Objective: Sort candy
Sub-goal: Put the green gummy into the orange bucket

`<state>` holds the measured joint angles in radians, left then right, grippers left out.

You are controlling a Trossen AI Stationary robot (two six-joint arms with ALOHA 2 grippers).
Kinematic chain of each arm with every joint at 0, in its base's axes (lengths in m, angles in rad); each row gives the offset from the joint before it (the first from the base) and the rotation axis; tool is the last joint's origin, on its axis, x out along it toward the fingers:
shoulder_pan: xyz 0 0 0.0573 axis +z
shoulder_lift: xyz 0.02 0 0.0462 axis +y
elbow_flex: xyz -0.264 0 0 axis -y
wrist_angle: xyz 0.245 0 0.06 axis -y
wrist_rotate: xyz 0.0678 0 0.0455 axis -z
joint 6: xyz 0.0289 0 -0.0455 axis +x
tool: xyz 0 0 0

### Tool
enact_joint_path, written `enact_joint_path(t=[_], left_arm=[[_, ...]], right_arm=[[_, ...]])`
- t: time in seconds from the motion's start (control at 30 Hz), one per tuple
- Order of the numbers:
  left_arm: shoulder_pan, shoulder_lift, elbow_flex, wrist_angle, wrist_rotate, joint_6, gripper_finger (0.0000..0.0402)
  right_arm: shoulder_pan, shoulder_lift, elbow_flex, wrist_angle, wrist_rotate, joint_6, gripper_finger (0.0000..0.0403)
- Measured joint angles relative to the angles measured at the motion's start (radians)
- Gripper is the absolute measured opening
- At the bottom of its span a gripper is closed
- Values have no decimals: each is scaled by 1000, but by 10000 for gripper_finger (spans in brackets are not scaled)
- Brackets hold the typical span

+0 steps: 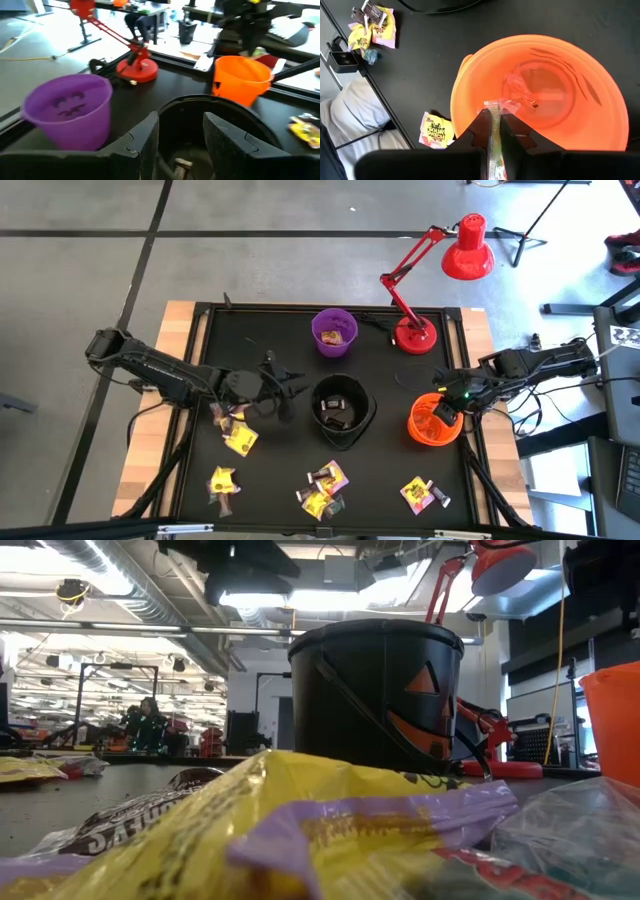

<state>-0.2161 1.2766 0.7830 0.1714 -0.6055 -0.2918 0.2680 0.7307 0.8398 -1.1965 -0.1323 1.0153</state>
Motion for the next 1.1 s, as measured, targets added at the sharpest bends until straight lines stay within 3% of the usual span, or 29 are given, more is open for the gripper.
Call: enact_joint_path(t=[0.27, 0.4, 0.5, 0.7, 1.1], left_arm=[[0, 0, 0, -20, -73, -23, 144], [0, 0, 0, -28, -73, -28, 144], [0, 0, 0, -34, -73, -42, 144], [0, 0, 0, -34, -74, -42, 144], [0, 0, 0, -60, -74, -47, 144]], right_arm=[[0, 0, 0, 19, 1, 1, 26], [0, 0, 0, 32, 92, 1, 26], [0, 0, 0, 32, 104, 2, 26], [0, -3, 0, 8, 62, -25, 26], [0, -2, 0, 83, -124, -343, 26]])
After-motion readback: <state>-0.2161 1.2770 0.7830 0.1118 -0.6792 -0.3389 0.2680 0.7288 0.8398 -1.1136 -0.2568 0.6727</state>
